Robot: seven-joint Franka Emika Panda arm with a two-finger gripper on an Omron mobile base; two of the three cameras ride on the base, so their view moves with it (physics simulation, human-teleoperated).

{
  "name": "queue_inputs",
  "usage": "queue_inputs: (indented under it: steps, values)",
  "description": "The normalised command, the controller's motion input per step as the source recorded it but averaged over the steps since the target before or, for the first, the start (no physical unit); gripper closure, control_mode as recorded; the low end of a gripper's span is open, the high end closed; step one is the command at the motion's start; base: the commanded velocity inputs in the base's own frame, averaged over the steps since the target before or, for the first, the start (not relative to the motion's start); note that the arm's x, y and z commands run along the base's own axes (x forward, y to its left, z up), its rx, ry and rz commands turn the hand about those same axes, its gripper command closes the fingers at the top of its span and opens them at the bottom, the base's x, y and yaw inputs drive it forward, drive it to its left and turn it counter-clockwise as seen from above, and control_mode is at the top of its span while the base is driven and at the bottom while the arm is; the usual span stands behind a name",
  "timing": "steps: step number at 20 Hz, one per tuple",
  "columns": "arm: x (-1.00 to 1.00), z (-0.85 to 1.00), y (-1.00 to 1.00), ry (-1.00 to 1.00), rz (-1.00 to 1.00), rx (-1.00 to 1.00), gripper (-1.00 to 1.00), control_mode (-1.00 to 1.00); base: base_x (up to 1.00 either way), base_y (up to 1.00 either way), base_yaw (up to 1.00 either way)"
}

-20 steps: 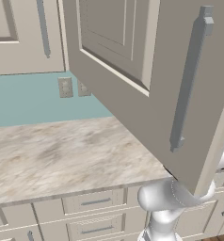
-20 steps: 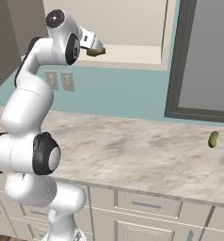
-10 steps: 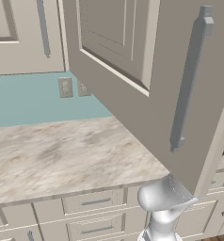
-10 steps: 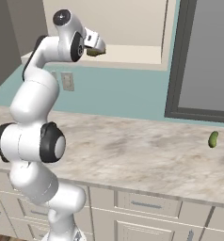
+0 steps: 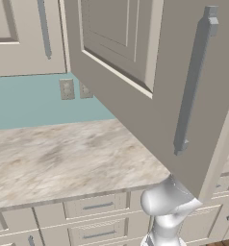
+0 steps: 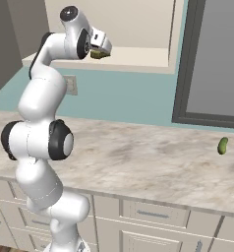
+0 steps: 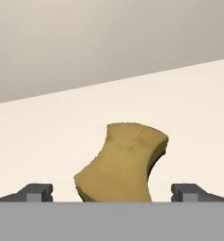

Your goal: Open the cabinet. Pick the sponge and place it next to the sink. Then close the cabinet.

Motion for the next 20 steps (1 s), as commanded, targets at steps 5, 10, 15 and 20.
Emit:
queue_inputs:
  steps: [5,10,15,20]
  values:
    - [0.26,-0.07,0.0,0.0,0.0,0.0,-1.0,-1.0,0.0,0.0,0.0]
    - [0.32,-0.06,0.0,0.0,0.0,0.0,-1.0,-1.0,0.0,0.0,0.0]
    - [0.24,-0.04,0.0,0.0,0.0,0.0,-1.0,-1.0,0.0,0.0,0.0]
    - [0.16,-0.15,0.0,0.0,-0.02,0.0,-1.0,-1.0,0.0,0.0,0.0]
